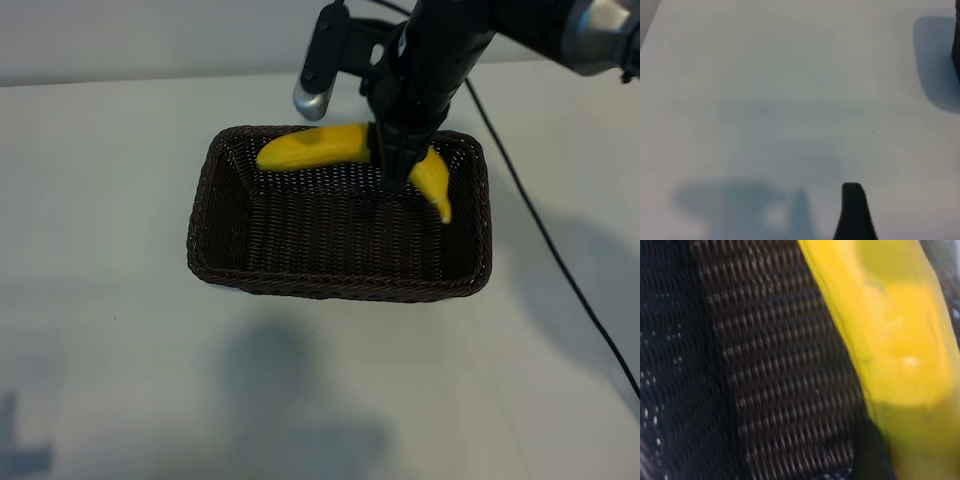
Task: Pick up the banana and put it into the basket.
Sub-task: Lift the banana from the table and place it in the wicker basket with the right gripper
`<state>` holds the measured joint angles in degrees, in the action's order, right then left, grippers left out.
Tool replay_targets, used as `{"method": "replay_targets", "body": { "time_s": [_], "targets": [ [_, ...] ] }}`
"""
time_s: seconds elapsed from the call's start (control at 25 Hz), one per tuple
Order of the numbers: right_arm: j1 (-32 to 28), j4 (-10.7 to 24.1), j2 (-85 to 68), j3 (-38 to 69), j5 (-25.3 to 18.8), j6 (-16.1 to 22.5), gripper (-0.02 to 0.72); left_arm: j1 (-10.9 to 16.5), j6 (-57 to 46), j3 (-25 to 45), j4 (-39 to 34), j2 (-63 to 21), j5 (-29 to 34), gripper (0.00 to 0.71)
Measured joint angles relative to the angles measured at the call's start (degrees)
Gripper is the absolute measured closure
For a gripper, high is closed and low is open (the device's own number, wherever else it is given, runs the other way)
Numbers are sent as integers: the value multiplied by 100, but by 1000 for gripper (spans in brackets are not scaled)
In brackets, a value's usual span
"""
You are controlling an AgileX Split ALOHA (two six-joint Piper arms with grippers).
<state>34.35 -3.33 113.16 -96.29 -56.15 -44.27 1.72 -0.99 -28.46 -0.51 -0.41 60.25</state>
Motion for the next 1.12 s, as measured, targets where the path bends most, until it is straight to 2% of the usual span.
{"method": "replay_targets", "body": {
  "time_s": [0.4, 1.0, 1.12],
  "targets": [
    [85, -135, 526, -5, 324, -10, 274, 0, 0, 0, 0, 0, 0, 181],
    [85, -135, 717, -5, 488, -9, 273, 0, 10, 0, 0, 0, 0, 181],
    [85, -135, 717, -5, 465, -9, 232, 0, 12, 0, 0, 0, 0, 181]
  ]
}}
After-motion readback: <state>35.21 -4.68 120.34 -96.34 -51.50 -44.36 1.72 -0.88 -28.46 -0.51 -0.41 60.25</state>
